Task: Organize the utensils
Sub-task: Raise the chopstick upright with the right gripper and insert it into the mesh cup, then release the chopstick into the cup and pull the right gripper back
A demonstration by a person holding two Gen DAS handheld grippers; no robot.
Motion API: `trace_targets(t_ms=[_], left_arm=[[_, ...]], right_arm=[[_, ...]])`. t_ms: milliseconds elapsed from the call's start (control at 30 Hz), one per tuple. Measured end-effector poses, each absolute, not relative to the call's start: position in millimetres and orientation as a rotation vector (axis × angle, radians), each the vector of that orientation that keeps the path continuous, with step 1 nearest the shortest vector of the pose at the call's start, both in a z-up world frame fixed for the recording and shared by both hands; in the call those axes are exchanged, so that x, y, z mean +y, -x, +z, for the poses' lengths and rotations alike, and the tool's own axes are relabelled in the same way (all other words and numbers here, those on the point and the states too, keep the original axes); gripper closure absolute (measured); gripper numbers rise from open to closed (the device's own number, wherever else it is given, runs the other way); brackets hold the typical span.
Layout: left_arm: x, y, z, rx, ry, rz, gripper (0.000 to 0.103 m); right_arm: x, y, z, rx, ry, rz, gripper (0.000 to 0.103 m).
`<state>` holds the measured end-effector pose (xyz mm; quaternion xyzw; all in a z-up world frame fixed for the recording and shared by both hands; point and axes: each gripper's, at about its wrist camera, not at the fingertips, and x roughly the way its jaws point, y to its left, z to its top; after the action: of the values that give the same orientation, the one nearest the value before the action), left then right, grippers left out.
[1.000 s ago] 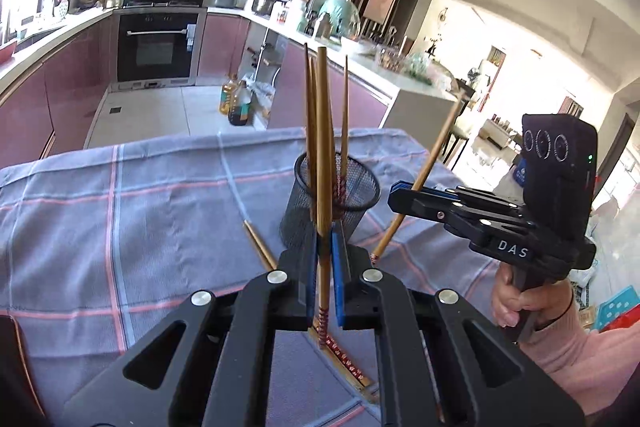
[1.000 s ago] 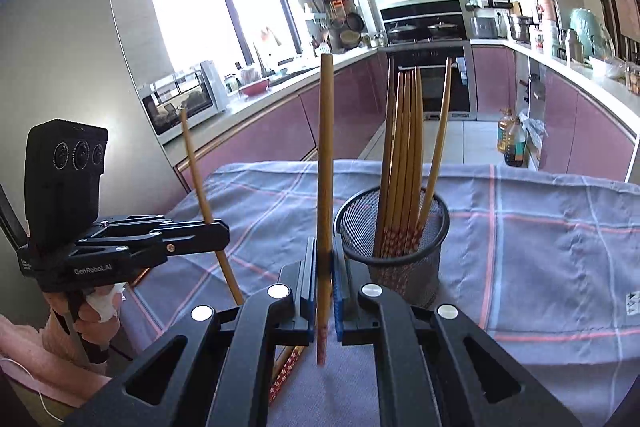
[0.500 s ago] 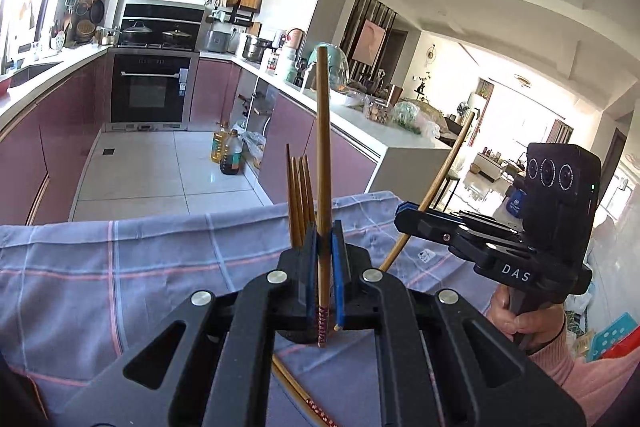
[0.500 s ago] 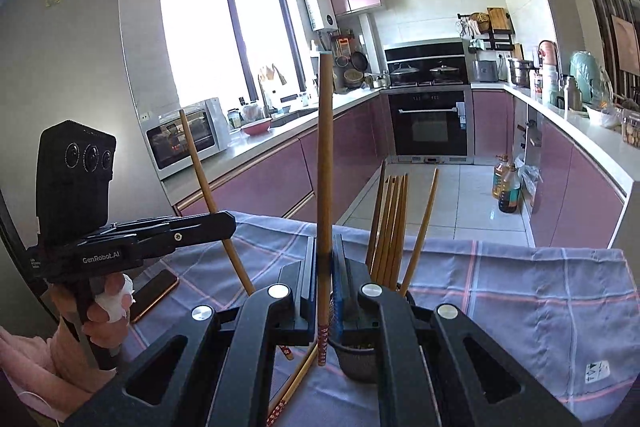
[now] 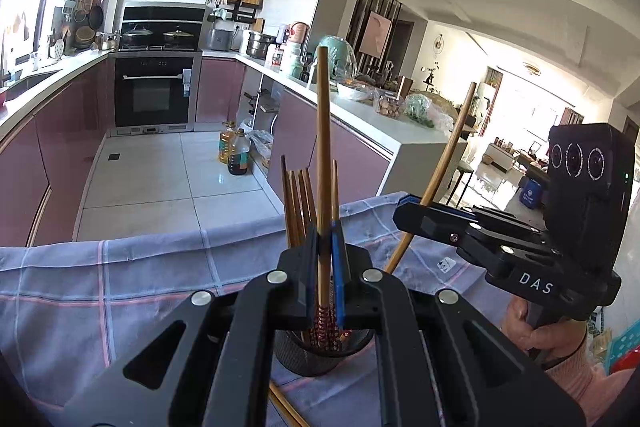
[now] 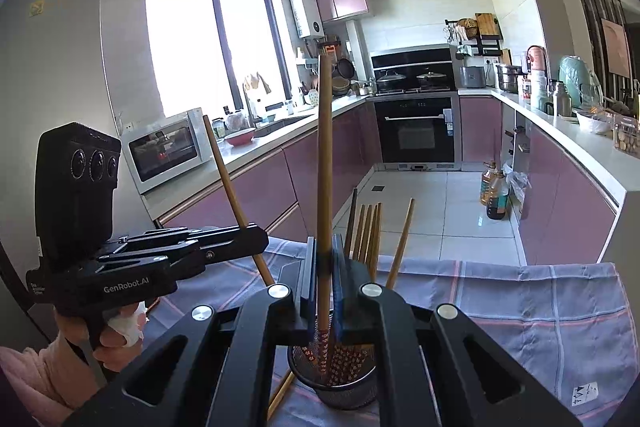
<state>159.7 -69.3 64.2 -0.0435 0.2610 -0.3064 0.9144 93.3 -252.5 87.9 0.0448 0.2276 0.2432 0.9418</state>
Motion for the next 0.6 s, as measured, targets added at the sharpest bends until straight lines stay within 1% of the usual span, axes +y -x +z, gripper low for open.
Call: trace_targets(t_ms=[300,600], left_arm=[[-89,-173,29,0.668,-0.020,-0.636,0.096],[-98,-188,21,0.697,-0.029,-0.617,0.095]], right_arm=[[-239,-114,58,0.618,-0.065,0.505,0.097],[-239,-134,39,0.680,-0.092,0.478,0.096]])
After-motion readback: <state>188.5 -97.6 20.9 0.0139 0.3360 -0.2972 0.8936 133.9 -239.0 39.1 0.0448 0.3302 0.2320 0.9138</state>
